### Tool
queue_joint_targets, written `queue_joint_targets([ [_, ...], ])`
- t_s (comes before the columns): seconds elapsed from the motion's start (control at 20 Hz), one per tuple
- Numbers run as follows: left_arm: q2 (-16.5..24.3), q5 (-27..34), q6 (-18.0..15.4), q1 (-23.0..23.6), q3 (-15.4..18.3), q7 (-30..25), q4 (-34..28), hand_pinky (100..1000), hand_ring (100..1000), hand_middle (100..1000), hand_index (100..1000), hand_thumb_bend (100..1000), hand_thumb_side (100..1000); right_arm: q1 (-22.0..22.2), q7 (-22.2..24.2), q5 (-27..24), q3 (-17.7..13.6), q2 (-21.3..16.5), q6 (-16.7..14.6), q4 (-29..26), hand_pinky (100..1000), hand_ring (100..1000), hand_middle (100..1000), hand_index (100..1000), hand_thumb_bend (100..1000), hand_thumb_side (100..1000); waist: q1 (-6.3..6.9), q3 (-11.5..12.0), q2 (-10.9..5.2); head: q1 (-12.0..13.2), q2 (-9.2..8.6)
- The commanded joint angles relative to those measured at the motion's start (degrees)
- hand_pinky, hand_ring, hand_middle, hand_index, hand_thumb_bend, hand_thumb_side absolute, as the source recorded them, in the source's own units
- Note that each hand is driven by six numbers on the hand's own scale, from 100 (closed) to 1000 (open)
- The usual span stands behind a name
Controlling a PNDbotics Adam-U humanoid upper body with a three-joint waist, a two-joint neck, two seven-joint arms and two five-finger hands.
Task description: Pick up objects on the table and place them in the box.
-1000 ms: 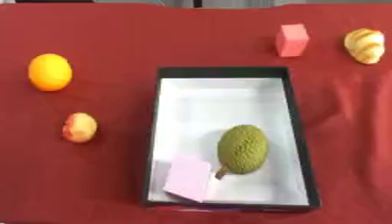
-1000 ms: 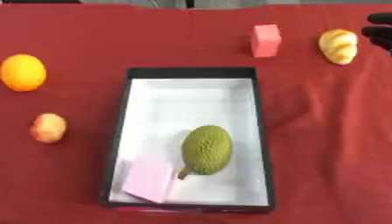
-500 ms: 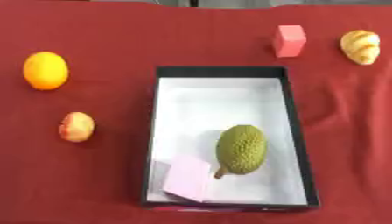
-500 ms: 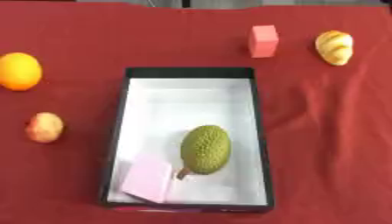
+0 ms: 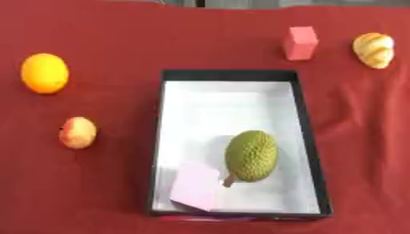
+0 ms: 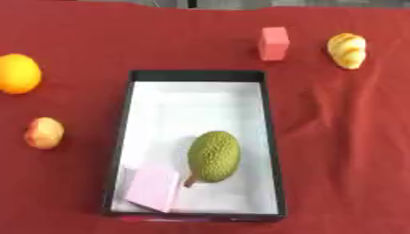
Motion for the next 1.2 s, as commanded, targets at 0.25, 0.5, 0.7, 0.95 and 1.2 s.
queue_joint_targets([
  [0.25, 2.01, 0.0, 0.07, -1.21, -0.17, -0.58, -0.64, 742, 793, 680, 800, 100, 681, -3.72, 7.08, 7.33, 2.79, -2.66, -7.4, 0.0, 947, 931, 916, 990, 100, 198, -0.63, 0.62, -1.39, -0.85, -1.18],
  [0.5, 2.09, 0.0, 0.08, -1.3, -0.17, -0.63, -0.71, 742, 792, 680, 800, 100, 681, -3.85, 11.95, 9.98, 3.2, -2.44, -12.27, 0.41, 948, 935, 923, 993, 100, 202, -0.82, 0.66, -1.37, -0.9, -1.33],
  [0.7, 2.12, 0.02, 0.09, -1.45, -0.25, -0.67, -0.77, 742, 792, 681, 800, 100, 681, -3.79, 15.92, 9.49, 2.99, -2.88, -16.25, 2.66, 950, 946, 940, 998, 100, 248, -0.99, 0.93, -1.23, -1.19, -2.27],
  [0.95, 2.01, 0.13, 0.1, -1.66, -0.19, -0.56, -0.89, 742, 792, 681, 800, 100, 681, -3.25, 20.59, 13.44, 4.79, -3.23, -20.91, 0.02, 950, 948, 942, 999, 100, 268, -1.01, 1.12, -1.01, -1.41, -2.79],
  [1.2, 1.92, 0.17, 0.09, -1.98, -0.21, -0.5, -1.05, 742, 792, 681, 800, 100, 680, -4.02, 24.72, 16.95, 4.55, -2.03, -25.05, 0.53, 954, 954, 948, 1000, 100, 283, -1.19, 1.46, -0.83, -1.52, -2.55],
])
